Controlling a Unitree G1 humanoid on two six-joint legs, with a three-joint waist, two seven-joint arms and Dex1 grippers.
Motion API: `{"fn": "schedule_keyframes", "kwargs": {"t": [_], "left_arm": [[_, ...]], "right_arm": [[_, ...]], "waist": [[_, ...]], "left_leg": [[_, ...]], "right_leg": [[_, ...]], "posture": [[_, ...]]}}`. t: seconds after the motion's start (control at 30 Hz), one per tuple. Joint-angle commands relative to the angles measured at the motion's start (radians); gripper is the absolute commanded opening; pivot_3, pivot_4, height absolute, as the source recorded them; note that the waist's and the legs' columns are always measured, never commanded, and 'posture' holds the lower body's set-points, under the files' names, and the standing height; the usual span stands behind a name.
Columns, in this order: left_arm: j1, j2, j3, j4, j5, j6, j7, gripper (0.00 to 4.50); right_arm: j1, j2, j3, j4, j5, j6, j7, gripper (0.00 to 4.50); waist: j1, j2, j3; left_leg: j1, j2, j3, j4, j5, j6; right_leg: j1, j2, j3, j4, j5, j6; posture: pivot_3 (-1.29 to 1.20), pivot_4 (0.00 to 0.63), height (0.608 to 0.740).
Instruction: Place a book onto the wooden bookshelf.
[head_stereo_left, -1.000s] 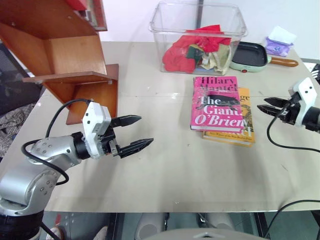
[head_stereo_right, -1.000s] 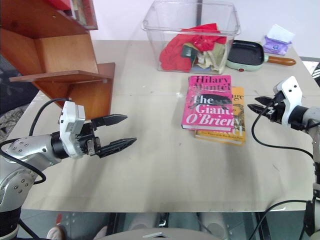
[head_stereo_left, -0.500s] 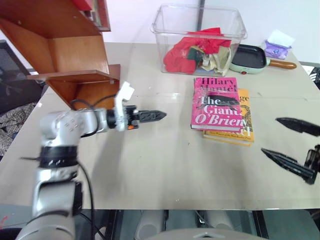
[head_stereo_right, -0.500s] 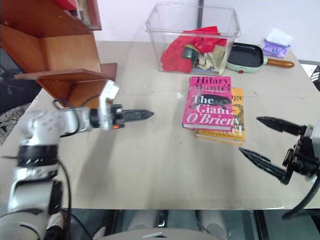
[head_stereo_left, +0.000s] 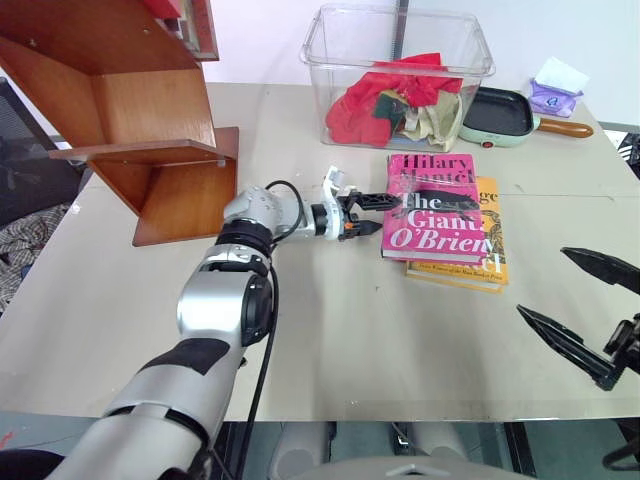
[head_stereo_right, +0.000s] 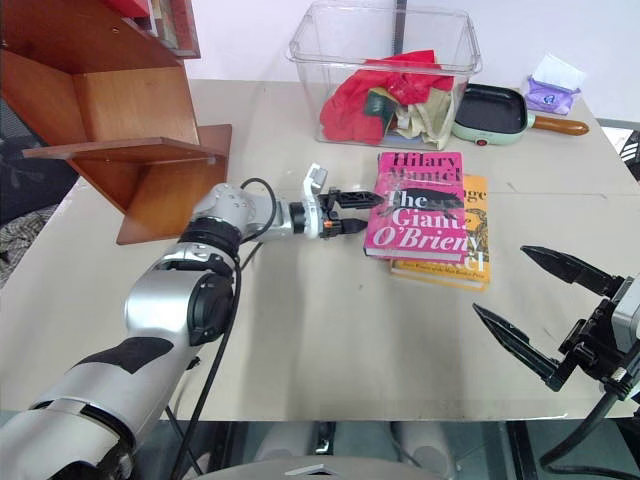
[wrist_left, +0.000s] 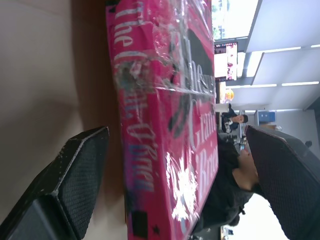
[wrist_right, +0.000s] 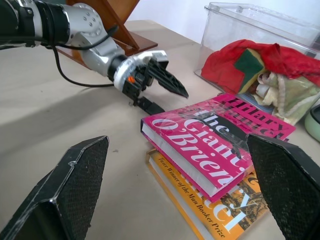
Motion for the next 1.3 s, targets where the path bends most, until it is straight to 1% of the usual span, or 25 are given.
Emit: {"fn": "schedule_keyframes", "kwargs": {"t": [0.03, 0.2, 0.33, 0.43, 0.53, 0.57, 0.63, 0.67, 0.7, 0.73, 0.77, 0.9, 0.97, 1.1, 1.17, 1.2, 1.27, 1.3], "left_arm": [[-0.035, -0.025, 0.026, 0.051, 0.049, -0.059, -0.052, 4.50], [-0.035, -0.070, 0.071, 0.116, 0.093, -0.141, -0.071, 4.50], [-0.036, -0.097, 0.108, 0.142, 0.118, -0.161, -0.086, 4.50], [-0.038, -0.112, 0.139, 0.154, 0.131, -0.170, -0.073, 3.67], [-0.038, -0.114, 0.149, 0.158, 0.154, -0.161, -0.075, 2.33], [-0.038, -0.113, 0.155, 0.159, 0.157, -0.155, -0.077, 1.80], [-0.035, -0.109, 0.168, 0.158, 0.165, -0.142, -0.082, 0.90], [-0.036, -0.103, 0.176, 0.155, 0.166, -0.133, -0.087, 0.50], [-0.037, -0.091, 0.181, 0.148, 0.168, -0.126, -0.098, 0.21], [-0.039, -0.080, 0.182, 0.141, 0.170, -0.120, -0.112, 0.11], [-0.040, -0.073, 0.182, 0.136, 0.173, -0.116, -0.123, 0.11], [-0.042, -0.012, 0.095, 0.004, 0.215, -0.111, -0.293, 0.11], [-0.014, 0.020, 0.037, -0.161, 0.223, -0.141, -0.361, 0.11], [0.118, 0.095, -0.087, -0.636, 0.246, -0.250, -0.410, 0.11], [0.195, 0.163, -0.157, -0.855, 0.285, -0.336, -0.435, 0.11], [0.225, 0.191, -0.180, -0.928, 0.303, -0.379, -0.443, 0.11], [0.291, 0.275, -0.240, -1.066, 0.420, -0.617, -0.454, 0.11], [0.311, 0.313, -0.255, -1.105, 0.474, -0.734, -0.451, 0.11]], "right_arm": [[0.024, -0.006, -0.027, -0.036, 0.024, -0.036, -0.039, 4.46], [0.072, -0.008, -0.042, -0.060, 0.043, -0.057, -0.075, 4.46], [0.119, -0.001, -0.048, -0.078, 0.052, -0.077, -0.097, 4.46], [0.154, -0.002, -0.042, -0.081, 0.050, -0.100, -0.109, 4.50], [0.179, -0.009, -0.033, -0.081, 0.051, -0.125, -0.124, 4.50], [0.184, -0.012, -0.029, -0.081, 0.051, -0.131, -0.128, 4.50], [0.195, -0.016, -0.018, -0.081, 0.045, -0.144, -0.136, 4.50], [0.198, -0.018, -0.010, -0.081, 0.040, -0.147, -0.141, 4.50], [0.198, -0.019, -0.004, -0.081, 0.036, -0.149, -0.145, 4.50], [0.197, -0.022, 0.003, -0.081, 0.033, -0.150, -0.150, 4.50], [0.197, -0.025, 0.007, -0.081, 0.032, -0.151, -0.155, 4.50], [0.168, -0.035, 0.045, -0.068, 0.012, -0.149, -0.161, 4.50], [0.139, -0.046, 0.069, -0.050, 0.004, -0.150, -0.158, 4.50], [0.055, -0.079, 0.125, 0.006, -0.007, -0.149, -0.144, 4.50], [0.008, -0.097, 0.156, 0.039, -0.016, -0.149, -0.133, 4.50], [-0.010, -0.102, 0.167, 0.052, -0.019, -0.150, -0.128, 4.50], [-0.051, -0.116, 0.188, 0.083, -0.022, -0.152, -0.114, 4.50], [-0.071, -0.122, 0.197, 0.098, -0.023, -0.155, -0.106, 4.50]], "waist": [[0.001, 0.000, 0.000], [0.003, 0.000, 0.000], [0.008, -0.001, 0.000], [0.012, -0.001, 0.000], [0.015, -0.001, 0.000], [0.015, -0.001, 0.000], [0.017, -0.001, 0.000], [0.017, -0.001, 0.000], [0.016, -0.001, 0.000], [0.016, -0.001, 0.000], [0.013, -0.001, 0.000], [0.003, -0.001, 0.001], [-0.001, -0.001, 0.001], [-0.002, -0.001, 0.002], [-0.001, -0.001, 0.001], [0.000, -0.001, 0.001], [0.002, -0.001, 0.001], [0.005, -0.001, 0.001]], "left_leg": [[0.000, 0.000, 0.000, 0.000, 0.000, 0.000], [0.000, 0.000, 0.000, 0.000, 0.000, 0.000], [0.000, 0.000, 0.000, 0.000, 0.000, 0.000], [0.000, 0.000, 0.000, 0.000, 0.000, 0.000], [0.000, 0.000, 0.000, 0.000, 0.000, 0.000], [0.000, 0.000, 0.000, 0.000, 0.000, 0.000], [0.000, 0.000, 0.001, 0.000, 0.000, 0.000], [0.000, 0.000, 0.001, 0.000, 0.000, 0.000], [0.000, 0.000, 0.001, 0.000, 0.000, 0.000], [0.000, 0.000, 0.001, 0.000, 0.000, 0.000], [0.000, 0.000, 0.001, 0.000, 0.000, 0.000], [0.000, 0.000, 0.001, 0.000, 0.000, 0.000], [0.000, 0.000, 0.000, 0.000, 0.000, 0.000], [0.001, 0.002, -0.001, 0.000, 0.000, -0.001], [0.001, 0.003, -0.001, 0.000, 0.000, -0.001], [0.001, 0.003, -0.001, 0.000, 0.001, -0.002], [0.001, 0.003, -0.001, 0.000, 0.002, -0.005], [0.001, 0.003, -0.001, 0.000, 0.002, -0.005]], "right_leg": [[0.000, 0.000, 0.000, 0.000, 0.000, 0.000], [0.000, -0.001, 0.001, 0.000, 0.000, 0.000], [0.000, -0.001, 0.001, 0.000, 0.000, 0.000], [0.000, -0.001, 0.001, 0.000, 0.000, 0.000], [0.000, -0.001, 0.001, 0.000, 0.000, 0.000], [0.000, -0.001, 0.001, 0.000, 0.000, 0.000], [0.000, -0.001, 0.000, 0.000, 0.000, 0.000], [0.000, 0.000, 0.000, 0.000, 0.000, 0.000], [0.000, 0.000, 0.001, 0.000, 0.000, 0.000], [0.000, 0.000, 0.001, 0.000, 0.000, 0.000], [0.000, 0.000, 0.001, 0.000, 0.000, 0.000], [0.000, 0.000, 0.000, 0.000, 0.000, 0.000], [0.000, 0.000, 0.000, 0.000, 0.000, 0.000], [0.000, -0.001, 0.003, 0.000, 0.000, 0.000], [0.000, -0.002, 0.004, 0.000, 0.000, 0.000], [-0.001, -0.002, 0.004, 0.000, 0.000, 0.000], [-0.001, -0.002, 0.005, 0.000, 0.000, 0.000], [-0.001, -0.002, 0.005, 0.000, 0.000, 0.000]], "posture": [[0.00, 0.150, 0.740], [0.00, 0.150, 0.740], [0.00, 0.150, 0.740], [0.00, 0.150, 0.740], [0.00, 0.150, 0.740], [0.00, 0.150, 0.740], [0.00, 0.150, 0.740], [0.00, 0.150, 0.740], [0.00, 0.150, 0.740], [0.00, 0.150, 0.740], [0.00, 0.150, 0.740], [0.00, 0.150, 0.740], [0.00, 0.150, 0.740], [0.00, 0.150, 0.740], [0.00, 0.150, 0.740], [0.00, 0.150, 0.740], [0.00, 0.150, 0.740], [0.00, 0.150, 0.740]]}}
